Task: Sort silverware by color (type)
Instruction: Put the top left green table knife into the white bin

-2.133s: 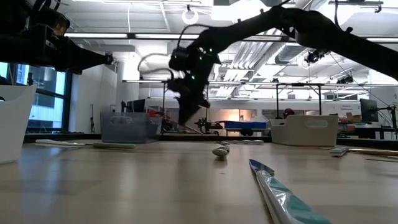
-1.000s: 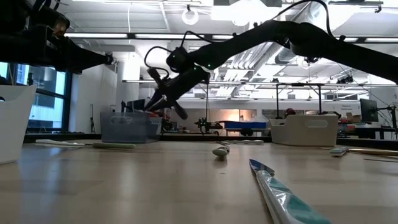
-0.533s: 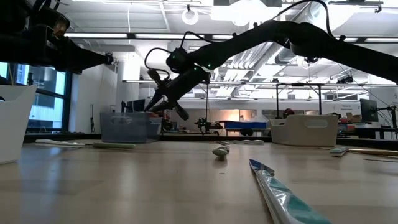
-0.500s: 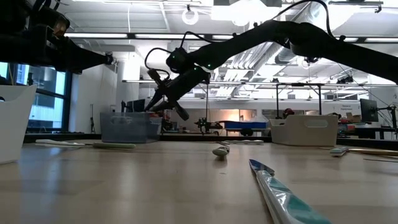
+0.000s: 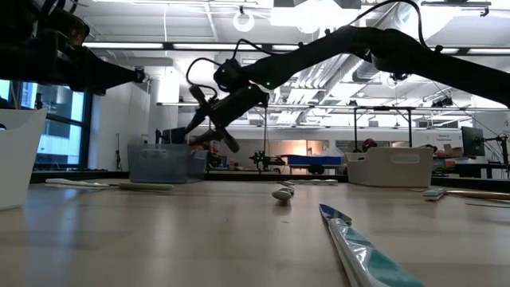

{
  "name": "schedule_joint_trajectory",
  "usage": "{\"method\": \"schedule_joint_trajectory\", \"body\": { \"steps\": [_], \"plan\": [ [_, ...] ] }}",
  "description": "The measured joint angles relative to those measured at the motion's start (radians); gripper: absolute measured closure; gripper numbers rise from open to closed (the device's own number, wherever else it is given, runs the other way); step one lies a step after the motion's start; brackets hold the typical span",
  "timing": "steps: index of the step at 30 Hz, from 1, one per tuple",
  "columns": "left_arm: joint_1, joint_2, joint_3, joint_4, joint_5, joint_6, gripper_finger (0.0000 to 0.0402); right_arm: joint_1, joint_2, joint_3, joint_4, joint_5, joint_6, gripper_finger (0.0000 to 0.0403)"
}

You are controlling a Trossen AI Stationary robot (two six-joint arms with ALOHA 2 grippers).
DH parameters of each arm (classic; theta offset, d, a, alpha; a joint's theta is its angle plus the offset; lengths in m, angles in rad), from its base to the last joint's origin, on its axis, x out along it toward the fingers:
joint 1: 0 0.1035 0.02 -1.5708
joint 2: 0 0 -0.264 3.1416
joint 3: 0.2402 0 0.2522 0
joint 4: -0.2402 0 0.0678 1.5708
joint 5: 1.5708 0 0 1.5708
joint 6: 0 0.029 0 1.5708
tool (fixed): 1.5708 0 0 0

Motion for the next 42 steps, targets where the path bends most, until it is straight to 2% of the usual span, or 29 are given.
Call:
{"method": "schedule_joint_trajectory", "body": {
  "steps": [4, 7, 10, 13, 15, 21, 25, 29, 35, 38, 42],
  "plan": [
    [0.000, 0.000, 0.000, -0.001, 0.033, -0.011, 0.0401, -0.019, -0.023, 0.000, -0.029, -0.063, -0.124, 0.0294],
    [0.000, 0.000, 0.000, -0.001, 0.044, -0.023, 0.0401, -0.039, -0.082, 0.001, -0.153, -0.074, -0.336, 0.0333],
    [0.000, 0.000, 0.000, -0.012, 0.046, -0.036, 0.0401, -0.039, -0.125, 0.003, -0.326, -0.022, -0.596, 0.0388],
    [0.000, 0.000, 0.000, -0.010, 0.069, -0.037, 0.0401, -0.007, -0.132, 0.001, -0.425, 0.024, -0.763, 0.0390],
    [0.000, 0.000, 0.000, -0.010, 0.088, -0.040, 0.0401, 0.017, -0.134, -0.004, -0.418, 0.035, -0.837, 0.0394],
    [0.000, 0.011, 0.000, -0.006, 0.099, -0.080, 0.0401, 0.096, -0.137, -0.137, -0.115, 0.062, -0.886, 0.0402],
    [0.000, 0.030, 0.000, -0.007, 0.100, -0.082, 0.0401, 0.142, -0.185, -0.304, 0.111, 0.123, -0.875, 0.0403],
    [-0.001, 0.050, 0.000, -0.008, 0.101, -0.082, 0.0401, 0.171, -0.324, -0.562, 0.390, 0.143, -0.830, 0.0403],
    [-0.001, 0.103, -0.001, 0.008, 0.144, -0.082, 0.0401, 0.212, -0.558, -1.026, 0.779, 0.217, -0.764, 0.0403],
    [-0.001, 0.147, 0.001, 0.024, 0.165, -0.092, 0.0401, 0.239, -0.678, -1.214, 0.882, 0.267, -0.750, 0.0403],
    [-0.003, 0.222, 0.043, -0.002, 0.171, -0.116, 0.0401, 0.268, -0.810, -1.411, 0.900, 0.330, -0.750, 0.0403]
  ]
}}
